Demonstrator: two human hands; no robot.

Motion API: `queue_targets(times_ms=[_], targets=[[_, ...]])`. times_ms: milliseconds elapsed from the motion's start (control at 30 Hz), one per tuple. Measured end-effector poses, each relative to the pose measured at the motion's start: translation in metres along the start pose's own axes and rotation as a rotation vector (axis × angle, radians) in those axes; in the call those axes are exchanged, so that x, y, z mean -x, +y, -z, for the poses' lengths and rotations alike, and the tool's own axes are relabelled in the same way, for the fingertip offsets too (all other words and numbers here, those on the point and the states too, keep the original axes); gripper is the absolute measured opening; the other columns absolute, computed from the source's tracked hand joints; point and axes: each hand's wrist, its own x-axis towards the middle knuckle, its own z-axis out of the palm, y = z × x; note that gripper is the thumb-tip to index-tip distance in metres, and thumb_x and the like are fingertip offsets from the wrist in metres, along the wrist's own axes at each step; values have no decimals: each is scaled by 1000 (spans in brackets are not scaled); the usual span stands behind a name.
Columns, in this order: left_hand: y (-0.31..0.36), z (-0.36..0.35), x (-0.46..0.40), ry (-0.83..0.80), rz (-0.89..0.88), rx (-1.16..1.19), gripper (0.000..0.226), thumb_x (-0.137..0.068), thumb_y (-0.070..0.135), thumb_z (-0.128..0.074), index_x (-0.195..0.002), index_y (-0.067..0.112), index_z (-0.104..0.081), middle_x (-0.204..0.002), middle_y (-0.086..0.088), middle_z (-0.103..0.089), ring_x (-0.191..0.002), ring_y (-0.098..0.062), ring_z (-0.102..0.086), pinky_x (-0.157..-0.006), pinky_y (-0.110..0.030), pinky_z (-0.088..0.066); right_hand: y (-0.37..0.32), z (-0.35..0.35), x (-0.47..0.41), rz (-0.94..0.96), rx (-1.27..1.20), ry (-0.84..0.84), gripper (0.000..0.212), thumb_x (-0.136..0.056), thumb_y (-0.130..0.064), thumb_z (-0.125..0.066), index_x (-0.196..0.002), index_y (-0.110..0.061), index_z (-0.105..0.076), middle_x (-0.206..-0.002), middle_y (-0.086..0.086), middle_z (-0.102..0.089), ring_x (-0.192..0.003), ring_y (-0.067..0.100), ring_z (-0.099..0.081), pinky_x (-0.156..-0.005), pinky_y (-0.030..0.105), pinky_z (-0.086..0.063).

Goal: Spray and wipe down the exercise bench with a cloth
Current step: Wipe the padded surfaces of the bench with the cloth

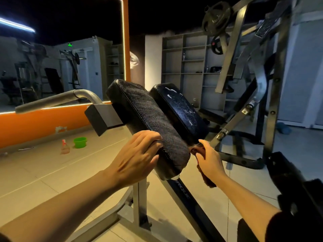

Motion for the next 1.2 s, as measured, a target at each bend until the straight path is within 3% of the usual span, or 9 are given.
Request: queue_targets(times_ms=[133, 300, 400, 500, 667, 833, 933, 1067, 1200], targets=[[-4, -2, -5, -3, 36, -6, 35, -85, 27, -54, -110, 4, -64, -119, -14, -54, -114, -24, -46, -104, -31, -29, -52, 21, -13, 46, -44, 168, 38, -88, -18, -68, -118, -19, -44, -111, 5, -48, -92, 22, -54, -77, 36, -48], [6, -3, -3, -17, 22, 21, 38, -75, 25, -68, -108, 6, -65, -120, -11, -51, -112, -23, -46, -104, -31, -30, -100, 24, 7, 95, -392, -331, 48, -91, -27, -61, -138, -23, -50, -143, 5, -43, -122, 21, -49, -107, 40, -42], [4, -1, 2, -30, 10, 14, 36, -75, 24, -68, -106, 5, -67, -117, -12, -56, -112, -23, -47, -105, -29, -29, -93, 15, 13, 265, -267, -177, 63, -86, -10, -69, -142, -27, -47, -142, -3, -50, -129, 12, -45, -109, 34, -38], [0, 1, 6, -44, 23, -8, 38, -73, 25, -72, -106, 6, -68, -116, -12, -60, -111, -22, -48, -103, -28, -34, -82, 7, 9, 295, -199, -35, 45, -88, -24, -69, -131, -31, -59, -133, -6, -50, -124, 9, -35, -103, 28, -31], [-2, 2, 11, -43, 49, 3, 42, -70, 23, -81, -106, 7, -69, -116, -12, -60, -111, -22, -48, -98, -32, -38, -94, -14, 18, 365, -611, -224, 40, -94, -37, -43, -132, -33, -55, -157, -13, -24, -138, 3, -34, -115, 28, -32], [-5, -6, 15, -36, 28, 37, 37, -84, 30, -61, -115, 10, -61, -124, -10, -50, -115, -23, -48, -101, -30, -36, -98, -29, 21, 716, -294, -1, 45, -94, -19, -54, -138, -24, -51, -148, -1, -43, -136, 11, -38, -111, 21, -33], [-3, -9, 17, -33, 41, 45, 35, -88, 31, -53, -115, 10, -58, -124, -8, -47, -114, -23, -47, -103, -30, -36, -73, -30, -2, 569, -248, 65, 36, -94, -11, -54, -129, -18, -59, -132, 1, -56, -123, 17, -49, -104, 26, -38], [1, -8, 17, -42, 31, -1, 42, -73, 24, -80, -109, 6, -68, -117, -14, -60, -112, -24, -47, -99, -36, -39, -32, -19, -27, 59, -59, 237, 30, -93, -1, -55, -120, -11, -63, -123, 13, -56, -117, 30, -50, -88, 25, -35], [-1, -9, 12, -47, 29, 4, 46, -72, 22, -80, -112, 4, -65, -118, -14, -59, -112, -25, -47, -100, -34, -37, -73, -8, -19, 157, -205, 395, 41, -87, -5, -67, -126, -9, -54, -130, 13, -48, -117, 20, -47, -83, 5, -34]])
